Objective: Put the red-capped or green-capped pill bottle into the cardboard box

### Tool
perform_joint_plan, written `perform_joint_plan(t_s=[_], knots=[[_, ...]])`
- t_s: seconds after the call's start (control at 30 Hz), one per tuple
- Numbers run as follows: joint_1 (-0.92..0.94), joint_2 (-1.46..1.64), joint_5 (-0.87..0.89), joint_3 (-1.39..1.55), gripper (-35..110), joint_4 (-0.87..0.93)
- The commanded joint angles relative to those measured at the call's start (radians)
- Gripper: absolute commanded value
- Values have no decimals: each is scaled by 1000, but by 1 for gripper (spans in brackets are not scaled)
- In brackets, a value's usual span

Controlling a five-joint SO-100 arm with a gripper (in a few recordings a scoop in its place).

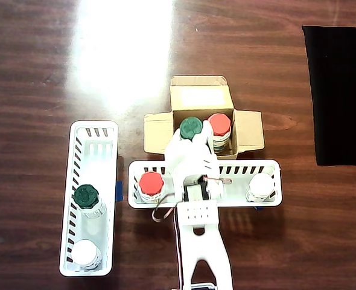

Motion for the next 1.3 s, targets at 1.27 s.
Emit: perform_joint_plan(t_s=[1.27], knots=[[-29, -273, 6, 189, 33, -584]])
